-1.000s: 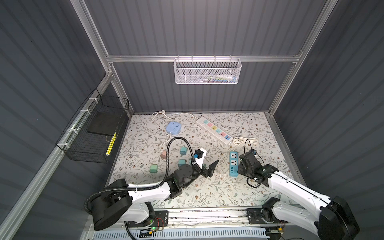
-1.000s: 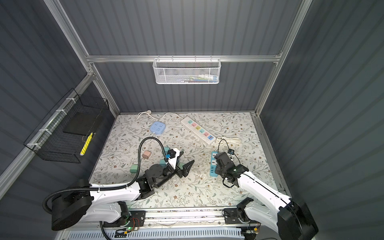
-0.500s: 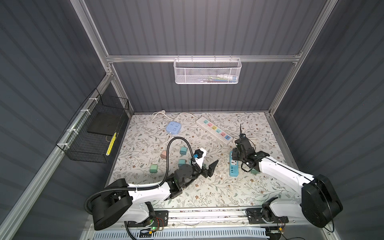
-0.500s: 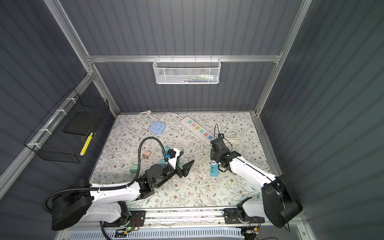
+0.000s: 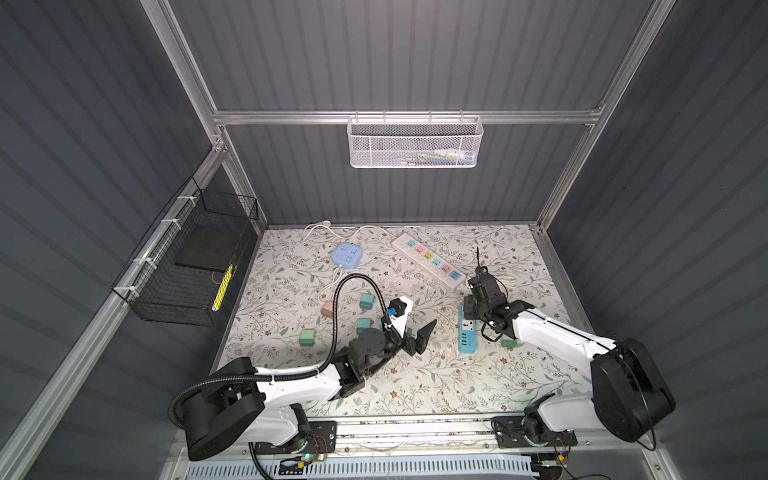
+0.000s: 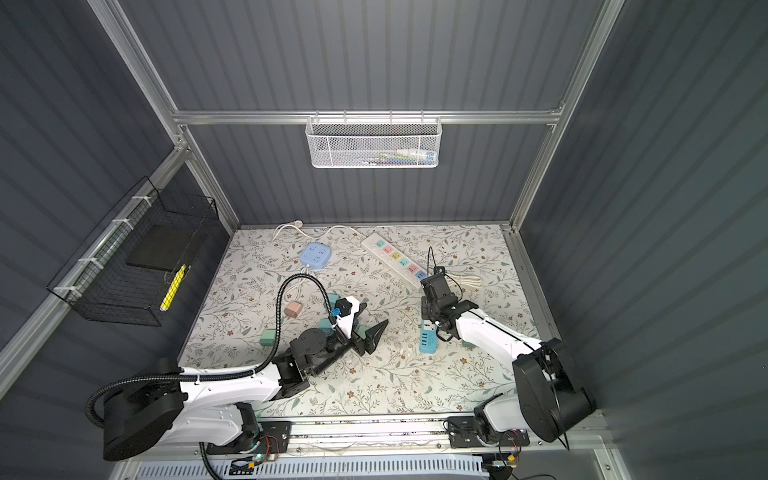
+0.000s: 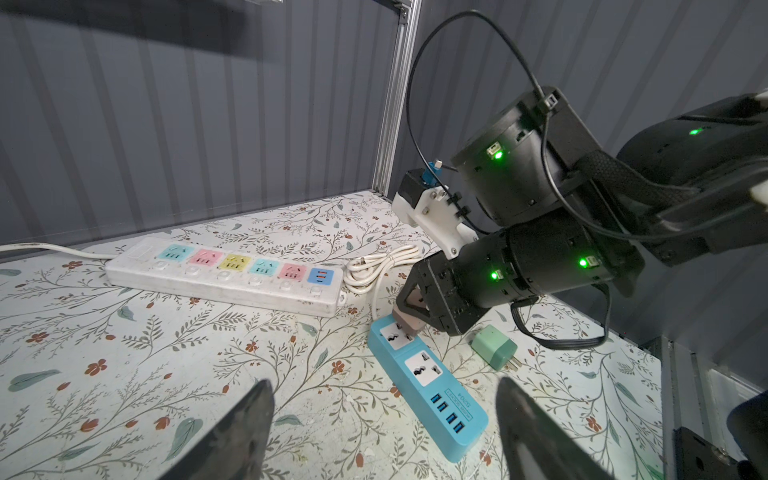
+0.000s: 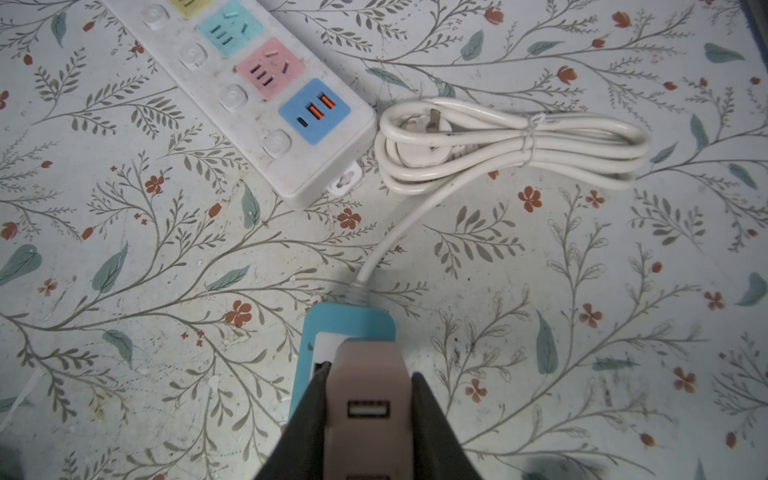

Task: Insert the plug
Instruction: 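Press the pink adapter into the teal strip socket and open the right gripper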

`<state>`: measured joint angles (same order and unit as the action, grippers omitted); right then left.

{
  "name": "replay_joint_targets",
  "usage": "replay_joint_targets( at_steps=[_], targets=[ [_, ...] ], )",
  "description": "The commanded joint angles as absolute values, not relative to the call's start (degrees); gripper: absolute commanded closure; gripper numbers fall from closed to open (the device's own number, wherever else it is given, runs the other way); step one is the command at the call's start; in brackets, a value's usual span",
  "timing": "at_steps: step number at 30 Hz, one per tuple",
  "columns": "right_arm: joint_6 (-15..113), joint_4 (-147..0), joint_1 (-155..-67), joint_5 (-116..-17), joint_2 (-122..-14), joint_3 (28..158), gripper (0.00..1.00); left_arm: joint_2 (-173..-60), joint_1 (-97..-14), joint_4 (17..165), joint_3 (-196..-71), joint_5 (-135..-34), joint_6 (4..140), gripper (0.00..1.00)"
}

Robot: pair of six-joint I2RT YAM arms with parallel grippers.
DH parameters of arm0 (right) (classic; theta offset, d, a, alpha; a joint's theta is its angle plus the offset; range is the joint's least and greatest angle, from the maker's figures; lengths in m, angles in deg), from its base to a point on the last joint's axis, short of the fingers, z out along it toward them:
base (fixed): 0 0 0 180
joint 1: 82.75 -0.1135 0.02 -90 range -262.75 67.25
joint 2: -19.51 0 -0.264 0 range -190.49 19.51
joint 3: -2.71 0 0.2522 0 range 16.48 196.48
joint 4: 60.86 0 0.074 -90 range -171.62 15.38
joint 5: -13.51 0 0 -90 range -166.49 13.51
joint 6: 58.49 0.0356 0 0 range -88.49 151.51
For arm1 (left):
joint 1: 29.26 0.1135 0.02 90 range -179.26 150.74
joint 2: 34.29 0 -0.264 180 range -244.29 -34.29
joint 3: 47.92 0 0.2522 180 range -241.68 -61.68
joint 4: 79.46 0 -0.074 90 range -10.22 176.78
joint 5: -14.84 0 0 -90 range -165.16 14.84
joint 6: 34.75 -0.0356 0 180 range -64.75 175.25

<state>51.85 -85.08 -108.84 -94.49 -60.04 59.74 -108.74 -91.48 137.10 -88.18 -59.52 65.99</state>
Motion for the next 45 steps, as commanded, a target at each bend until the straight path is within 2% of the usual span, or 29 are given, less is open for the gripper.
replay_joint_targets(
  at_steps=[1,6,13,27,33,36,41,45],
  targets=[
    [51.6,-84.4,-108.2,-94.0,-59.6,58.6,0.75,-107.9,-91.7,137.6,-88.5,-58.7,65.5,0.17],
    [52.8,-84.3,-108.3,-91.1,-60.3,58.2,0.75,-108.0,-91.7,137.5,-88.6,-58.6,65.5,0.17],
    [55.2,-85.0,-108.3,-92.2,-57.3,54.5,0.75,-108.1,-91.7,137.4,-88.5,-58.7,65.6,0.17],
    [62.5,-85.5,-113.9,-93.6,-63.5,53.1,0.72,-108.8,-91.7,138.9,-87.8,-58.7,65.7,0.16],
    [62.1,-88.2,-113.8,-94.1,-60.1,55.7,0.56,-108.3,-91.7,138.4,-88.0,-58.6,65.5,0.16],
    [60.7,-90.0,-112.8,-93.3,-56.8,59.7,0.39,-107.8,-91.6,138.2,-88.3,-58.6,65.8,0.16],
    [57.8,-93.8,-110.9,-91.9,-53.5,65.9,0.31,-105.3,-91.7,135.4,-89.8,-59.3,66.1,0.16],
    [57.1,-95.8,-107.4,-90.6,-53.9,67.3,0.32,-104.2,-91.7,133.2,-90.9,-58.6,66.5,0.15]
  ],
)
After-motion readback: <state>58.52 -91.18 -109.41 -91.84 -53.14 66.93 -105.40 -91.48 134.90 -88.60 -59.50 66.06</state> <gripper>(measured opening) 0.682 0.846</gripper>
